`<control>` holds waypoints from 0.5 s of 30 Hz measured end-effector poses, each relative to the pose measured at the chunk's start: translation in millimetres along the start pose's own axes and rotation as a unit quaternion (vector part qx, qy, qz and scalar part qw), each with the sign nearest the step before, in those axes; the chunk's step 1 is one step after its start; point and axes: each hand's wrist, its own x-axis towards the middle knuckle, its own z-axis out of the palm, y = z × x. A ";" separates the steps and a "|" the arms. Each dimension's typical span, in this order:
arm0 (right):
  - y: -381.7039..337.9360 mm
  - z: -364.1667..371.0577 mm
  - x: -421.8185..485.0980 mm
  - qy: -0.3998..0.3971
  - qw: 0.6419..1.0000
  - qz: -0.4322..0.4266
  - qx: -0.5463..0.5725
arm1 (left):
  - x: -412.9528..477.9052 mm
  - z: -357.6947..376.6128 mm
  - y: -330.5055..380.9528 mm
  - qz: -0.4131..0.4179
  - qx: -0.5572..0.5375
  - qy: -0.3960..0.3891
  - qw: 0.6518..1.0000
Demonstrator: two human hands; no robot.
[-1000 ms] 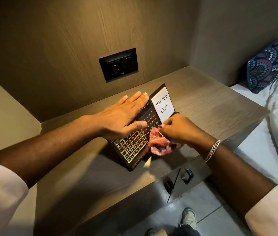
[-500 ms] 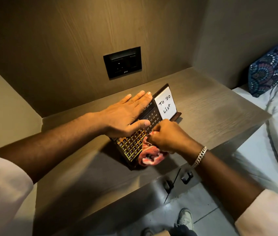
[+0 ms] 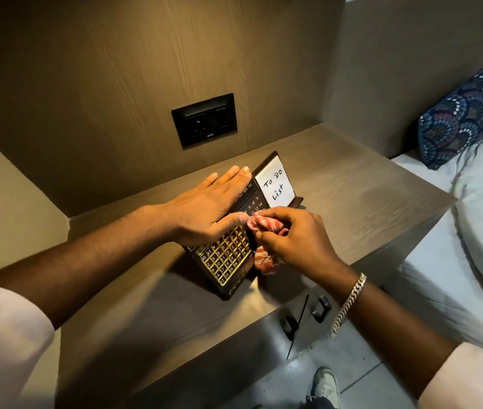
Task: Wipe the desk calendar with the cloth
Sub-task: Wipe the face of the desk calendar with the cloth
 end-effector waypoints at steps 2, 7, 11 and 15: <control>-1.3 -8.1 0.4 0.017 0.999 -0.031 0.019 | 0.6 -1.0 1.4 0.003 0.000 -0.001 1.000; -6.5 -14.3 6.1 0.128 0.988 -0.069 -0.049 | 0.3 -1.8 7.9 0.013 0.011 0.005 1.000; -9.0 4.0 -8.2 0.067 0.994 -0.082 -0.040 | -2.4 -0.6 8.5 0.003 -0.007 0.009 1.000; -5.6 -2.5 -5.3 0.058 0.996 -0.072 -0.011 | -2.6 -1.0 8.8 0.008 -0.001 0.008 1.000</control>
